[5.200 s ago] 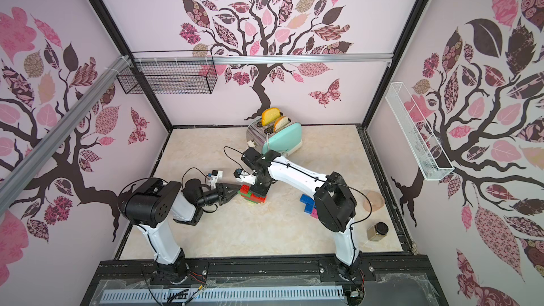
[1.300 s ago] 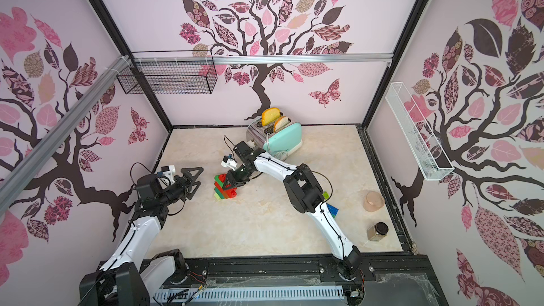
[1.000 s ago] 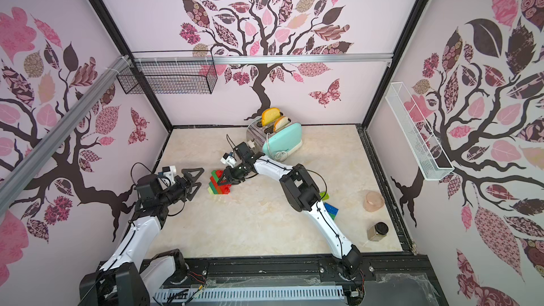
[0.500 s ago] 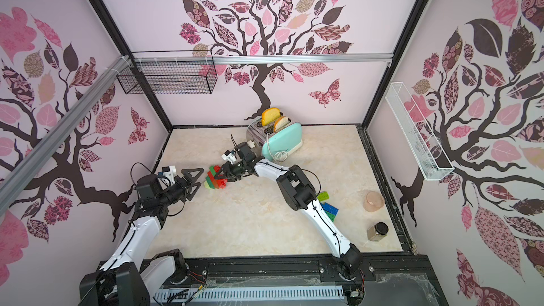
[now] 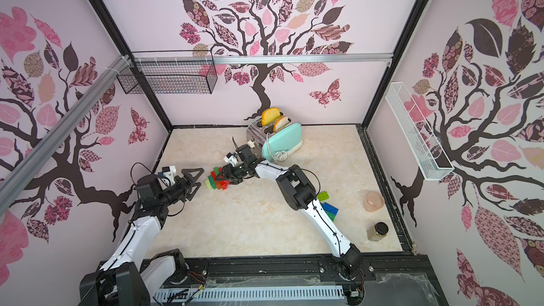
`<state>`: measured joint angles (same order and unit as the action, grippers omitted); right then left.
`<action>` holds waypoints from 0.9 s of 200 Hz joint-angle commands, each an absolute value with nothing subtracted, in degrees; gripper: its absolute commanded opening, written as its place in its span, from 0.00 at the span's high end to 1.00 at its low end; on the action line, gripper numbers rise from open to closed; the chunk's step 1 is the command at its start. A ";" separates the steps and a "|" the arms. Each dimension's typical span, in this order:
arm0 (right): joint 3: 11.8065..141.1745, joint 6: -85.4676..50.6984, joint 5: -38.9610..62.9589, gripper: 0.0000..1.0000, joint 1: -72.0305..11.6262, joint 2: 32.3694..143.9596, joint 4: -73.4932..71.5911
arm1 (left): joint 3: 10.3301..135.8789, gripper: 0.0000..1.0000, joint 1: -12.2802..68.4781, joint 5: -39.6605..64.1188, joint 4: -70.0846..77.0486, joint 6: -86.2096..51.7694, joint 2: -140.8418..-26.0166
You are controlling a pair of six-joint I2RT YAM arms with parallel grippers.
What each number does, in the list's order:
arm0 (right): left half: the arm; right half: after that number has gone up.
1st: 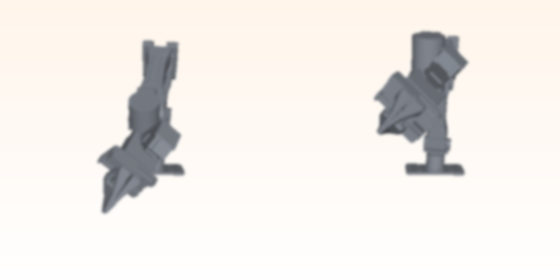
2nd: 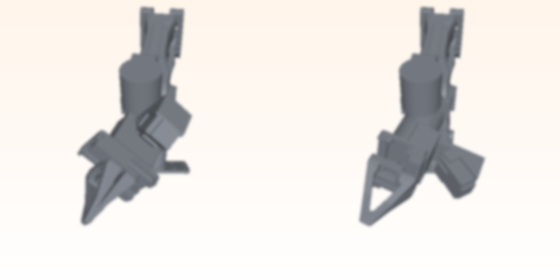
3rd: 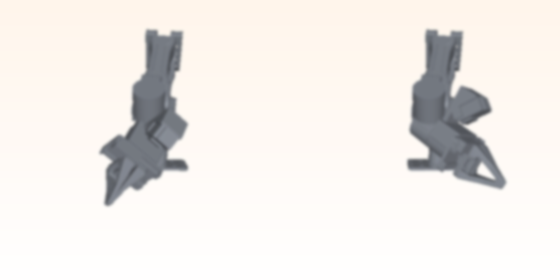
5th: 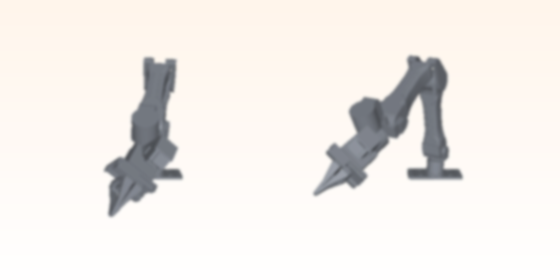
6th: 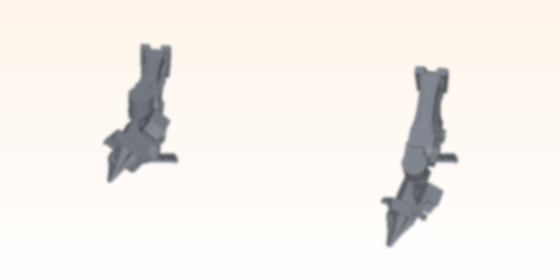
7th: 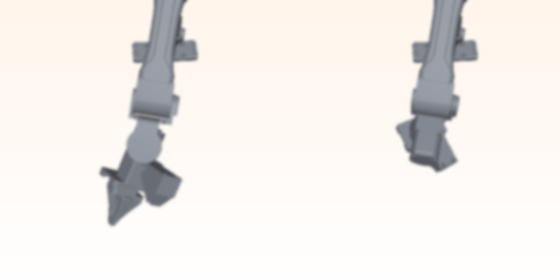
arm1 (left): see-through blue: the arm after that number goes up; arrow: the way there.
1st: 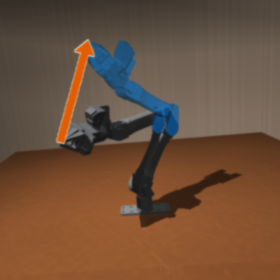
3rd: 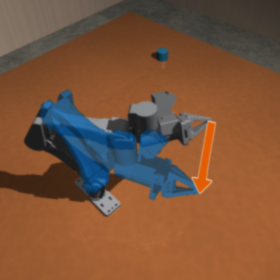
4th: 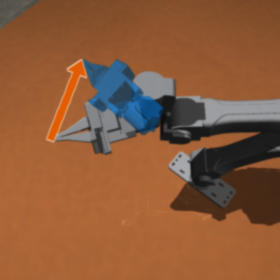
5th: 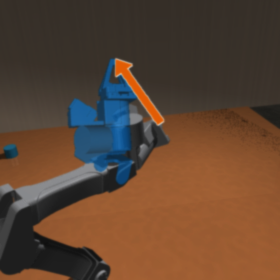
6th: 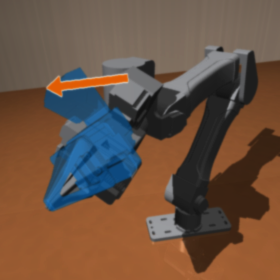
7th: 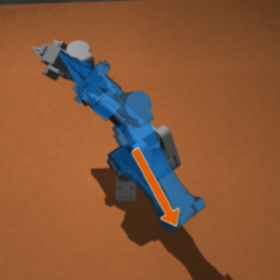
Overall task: Assemble a heart with lego
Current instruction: Adjust the lego brick at the center of the board.
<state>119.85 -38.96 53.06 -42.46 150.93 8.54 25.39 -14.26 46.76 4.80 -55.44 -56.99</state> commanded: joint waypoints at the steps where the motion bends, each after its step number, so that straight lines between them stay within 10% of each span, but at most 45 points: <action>1: 119.16 -34.74 49.71 0.38 -42.84 148.40 13.96 | 24.82 0.03 -14.50 47.11 5.67 -54.61 -56.61; 180: 116.41 -6.06 12.59 0.08 -49.78 134.14 36.38 | 25.00 0.03 -14.49 46.78 7.09 -54.74 -57.21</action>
